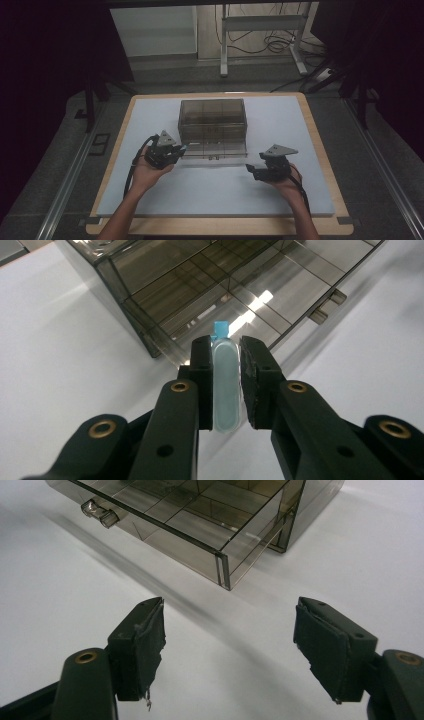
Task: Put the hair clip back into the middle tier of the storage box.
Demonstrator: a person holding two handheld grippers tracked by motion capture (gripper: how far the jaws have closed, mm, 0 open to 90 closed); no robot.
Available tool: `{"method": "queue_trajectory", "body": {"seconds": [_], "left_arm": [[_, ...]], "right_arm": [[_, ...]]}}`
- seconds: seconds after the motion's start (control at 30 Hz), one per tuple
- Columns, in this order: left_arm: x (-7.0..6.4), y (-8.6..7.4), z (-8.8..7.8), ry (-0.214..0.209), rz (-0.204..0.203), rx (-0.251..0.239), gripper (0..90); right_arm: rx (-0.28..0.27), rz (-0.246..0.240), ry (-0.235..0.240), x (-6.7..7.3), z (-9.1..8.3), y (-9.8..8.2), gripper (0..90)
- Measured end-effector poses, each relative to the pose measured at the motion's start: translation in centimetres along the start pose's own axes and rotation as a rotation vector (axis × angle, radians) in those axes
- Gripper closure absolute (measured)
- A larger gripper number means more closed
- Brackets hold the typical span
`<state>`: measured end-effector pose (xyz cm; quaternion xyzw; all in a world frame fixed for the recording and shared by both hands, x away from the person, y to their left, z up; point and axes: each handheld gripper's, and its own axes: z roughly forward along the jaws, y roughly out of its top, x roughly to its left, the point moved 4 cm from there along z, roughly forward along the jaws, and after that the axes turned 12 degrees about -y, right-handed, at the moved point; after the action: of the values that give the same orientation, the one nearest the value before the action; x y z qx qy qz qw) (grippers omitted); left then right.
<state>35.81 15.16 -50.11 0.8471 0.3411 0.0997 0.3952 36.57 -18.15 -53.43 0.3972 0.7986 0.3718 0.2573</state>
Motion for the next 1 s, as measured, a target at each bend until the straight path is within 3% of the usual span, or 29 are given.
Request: {"method": "queue_trajectory", "body": {"seconds": [0.4, 1.0], "left_arm": [[0.6, 0.4, 1.0, -0.003, -0.01, 0.01, 77.4], [0.3, 2.1, 2.7, -0.012, 0.018, 0.037, 77.4]], "right_arm": [[0.003, -0.001, 0.0, 0.0, 0.1, -0.1, 27.9], [0.0, -0.002, -0.003, -0.2, 0.0, -0.1, 27.9]]}}
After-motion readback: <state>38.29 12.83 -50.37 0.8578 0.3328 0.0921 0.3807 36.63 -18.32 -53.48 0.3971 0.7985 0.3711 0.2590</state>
